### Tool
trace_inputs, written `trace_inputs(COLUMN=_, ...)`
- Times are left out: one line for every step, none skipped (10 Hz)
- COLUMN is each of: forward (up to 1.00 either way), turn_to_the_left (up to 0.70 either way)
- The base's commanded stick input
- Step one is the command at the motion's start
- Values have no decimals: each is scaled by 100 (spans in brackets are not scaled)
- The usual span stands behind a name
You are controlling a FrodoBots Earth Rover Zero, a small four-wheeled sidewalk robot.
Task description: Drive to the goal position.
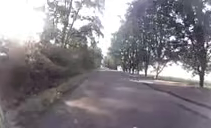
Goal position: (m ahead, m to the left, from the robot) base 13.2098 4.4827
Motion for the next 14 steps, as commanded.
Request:
trace_inputs(forward=70, turn_to_the_left=2)
trace_inputs(forward=70, turn_to_the_left=2)
trace_inputs(forward=70, turn_to_the_left=1)
trace_inputs(forward=70, turn_to_the_left=0)
trace_inputs(forward=70, turn_to_the_left=1)
trace_inputs(forward=70, turn_to_the_left=2)
trace_inputs(forward=70, turn_to_the_left=1)
trace_inputs(forward=70, turn_to_the_left=1)
trace_inputs(forward=70, turn_to_the_left=0)
trace_inputs(forward=70, turn_to_the_left=0)
trace_inputs(forward=70, turn_to_the_left=0)
trace_inputs(forward=70, turn_to_the_left=0)
trace_inputs(forward=70, turn_to_the_left=0)
trace_inputs(forward=70, turn_to_the_left=0)
